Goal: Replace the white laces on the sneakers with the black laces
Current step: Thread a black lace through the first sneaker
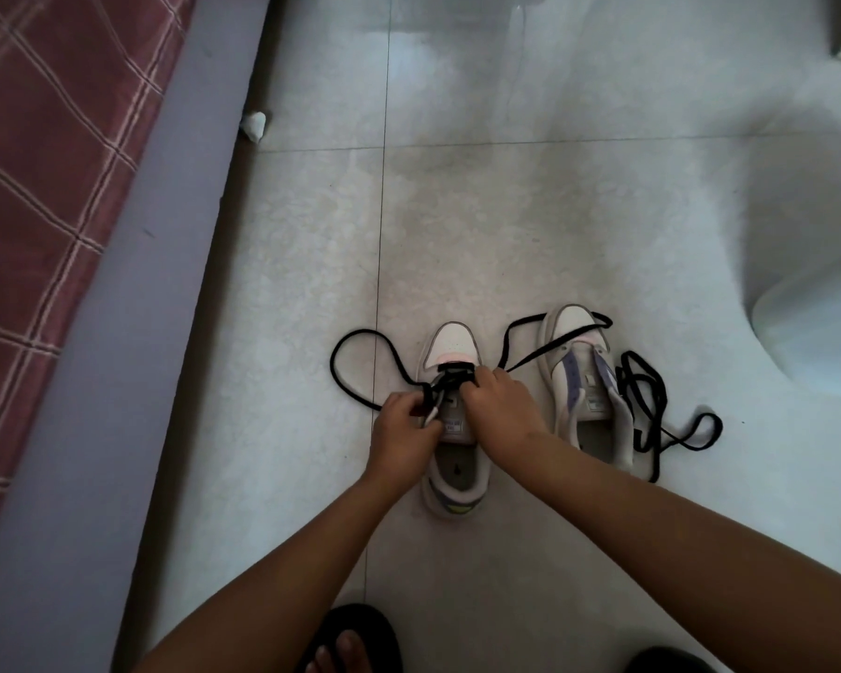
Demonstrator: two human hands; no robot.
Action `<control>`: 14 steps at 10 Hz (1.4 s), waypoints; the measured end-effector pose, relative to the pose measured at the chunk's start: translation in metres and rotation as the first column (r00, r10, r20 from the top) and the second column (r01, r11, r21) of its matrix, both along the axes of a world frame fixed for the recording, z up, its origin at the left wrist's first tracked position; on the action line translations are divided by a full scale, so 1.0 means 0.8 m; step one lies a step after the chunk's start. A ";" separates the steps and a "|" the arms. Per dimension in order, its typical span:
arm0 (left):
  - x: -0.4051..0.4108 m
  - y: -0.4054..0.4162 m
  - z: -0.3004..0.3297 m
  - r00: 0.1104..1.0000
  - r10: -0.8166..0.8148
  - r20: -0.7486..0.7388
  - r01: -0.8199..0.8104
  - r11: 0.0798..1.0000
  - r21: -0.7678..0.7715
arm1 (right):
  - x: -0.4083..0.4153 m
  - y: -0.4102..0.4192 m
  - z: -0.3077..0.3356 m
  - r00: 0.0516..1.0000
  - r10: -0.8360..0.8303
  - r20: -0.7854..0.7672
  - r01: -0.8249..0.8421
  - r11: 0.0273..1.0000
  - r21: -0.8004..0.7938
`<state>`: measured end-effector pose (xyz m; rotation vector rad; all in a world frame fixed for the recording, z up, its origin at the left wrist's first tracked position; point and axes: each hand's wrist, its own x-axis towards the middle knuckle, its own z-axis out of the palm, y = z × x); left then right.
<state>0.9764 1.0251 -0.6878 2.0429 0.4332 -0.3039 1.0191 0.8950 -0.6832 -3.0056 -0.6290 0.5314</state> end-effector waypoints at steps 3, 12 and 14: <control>0.004 0.007 -0.004 0.999 -0.048 0.000 0.048 0.999 0.005 | -0.011 -0.011 0.002 0.927 0.219 0.306 -0.252 0.965 0.073; -0.030 -0.029 -0.031 0.988 -0.040 -0.149 0.105 0.882 0.459 | -0.018 0.014 -0.019 0.931 -0.350 -0.102 0.335 0.713 0.616; -0.024 -0.037 -0.019 0.994 0.043 -0.102 -0.002 0.927 0.375 | -0.026 0.009 -0.002 0.926 -0.207 0.317 -0.010 0.823 0.568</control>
